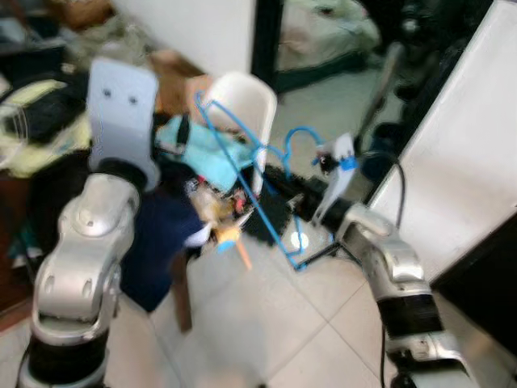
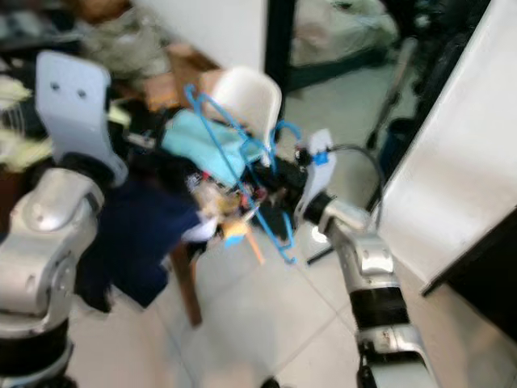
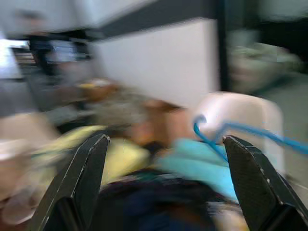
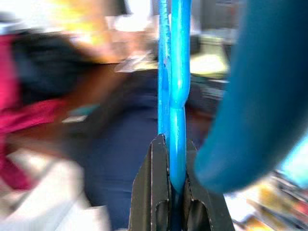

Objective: Hang hanger

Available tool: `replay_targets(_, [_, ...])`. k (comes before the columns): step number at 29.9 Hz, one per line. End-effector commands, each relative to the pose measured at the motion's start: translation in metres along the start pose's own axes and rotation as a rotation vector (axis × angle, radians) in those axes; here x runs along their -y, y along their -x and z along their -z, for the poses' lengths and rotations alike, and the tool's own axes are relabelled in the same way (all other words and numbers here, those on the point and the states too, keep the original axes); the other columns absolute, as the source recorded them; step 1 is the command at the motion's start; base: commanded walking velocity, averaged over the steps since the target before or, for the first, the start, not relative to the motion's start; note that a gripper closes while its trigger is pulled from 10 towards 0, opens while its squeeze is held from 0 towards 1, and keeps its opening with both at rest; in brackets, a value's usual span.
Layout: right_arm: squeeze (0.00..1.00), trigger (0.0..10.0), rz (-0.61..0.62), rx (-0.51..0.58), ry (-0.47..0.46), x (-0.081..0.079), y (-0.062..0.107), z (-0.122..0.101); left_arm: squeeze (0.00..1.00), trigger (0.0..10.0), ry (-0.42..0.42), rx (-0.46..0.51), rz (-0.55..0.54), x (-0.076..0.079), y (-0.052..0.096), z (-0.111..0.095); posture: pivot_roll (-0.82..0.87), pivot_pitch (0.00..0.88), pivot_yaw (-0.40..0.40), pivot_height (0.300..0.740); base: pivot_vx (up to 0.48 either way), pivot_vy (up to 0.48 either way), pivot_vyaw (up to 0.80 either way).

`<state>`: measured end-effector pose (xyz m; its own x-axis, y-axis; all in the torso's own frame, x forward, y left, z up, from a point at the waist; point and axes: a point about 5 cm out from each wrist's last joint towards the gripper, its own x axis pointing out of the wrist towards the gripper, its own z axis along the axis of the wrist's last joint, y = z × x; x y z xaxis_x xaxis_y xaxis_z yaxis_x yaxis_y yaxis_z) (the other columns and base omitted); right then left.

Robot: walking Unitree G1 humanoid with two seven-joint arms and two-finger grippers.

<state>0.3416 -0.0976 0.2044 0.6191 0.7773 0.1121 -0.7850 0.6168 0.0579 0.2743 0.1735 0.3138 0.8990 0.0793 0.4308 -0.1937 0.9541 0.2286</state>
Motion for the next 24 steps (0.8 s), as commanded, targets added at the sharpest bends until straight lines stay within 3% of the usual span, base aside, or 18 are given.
replay_targets(1, [0.00, 10.0, -0.005, 0.023, 0.023, 0.001, 0.004, -0.006, 0.00, 10.0, -0.029, 0.016, -0.043, -0.004, 0.001, 0.001, 0.06, 0.067, -0.073, 0.740, 0.000, 0.000, 0.80])
replay_targets(3, [0.00, 10.0, -0.005, 0.023, 0.023, 0.001, 0.004, -0.006, 0.00, 10.0, -0.029, 0.016, -0.043, -0.004, 0.001, 0.001, 0.06, 0.067, -0.073, 0.740, 0.000, 0.000, 0.80])
replay_targets(6, [0.00, 10.0, 0.001, -0.014, 0.040, 0.003, 0.006, 0.004, 0.00, 10.0, -0.110, -0.076, -0.156, -0.018, 0.011, 0.033, 0.06, 0.062, -0.074, 0.740, 0.000, 0.000, 0.80])
replay_targets(10, [0.00, 10.0, 0.017, -0.043, 0.042, 0.007, 0.012, 0.012, 0.00, 10.0, -0.097, -0.151, -0.157, -0.017, 0.023, 0.053, 0.06, 0.056, -0.072, 0.740, 0.000, 0.000, 0.80])
replay_targets(13, [0.00, 10.0, 0.022, -0.046, 0.041, 0.008, 0.014, 0.013, 0.00, 10.0, -0.081, -0.161, -0.123, -0.012, 0.027, 0.056, 0.06, 0.056, -0.072, 0.740, 0.000, 0.000, 0.80])
replay_targets(19, [0.00, 10.0, 0.045, -0.037, 0.050, 0.011, 0.014, 0.011, 0.00, 10.0, -0.075, -0.143, -0.095, -0.009, 0.028, 0.053, 0.06, 0.054, -0.073, 0.740, 0.480, 0.000, 0.75])
replay_targets(24, [0.00, 10.0, 0.091, -0.042, 0.066, 0.017, 0.012, 0.011, 0.00, 10.0, -0.148, -0.024, -0.161, -0.026, 0.015, 0.030, 0.07, 0.043, -0.079, 0.740, 0.480, 0.000, 0.00])
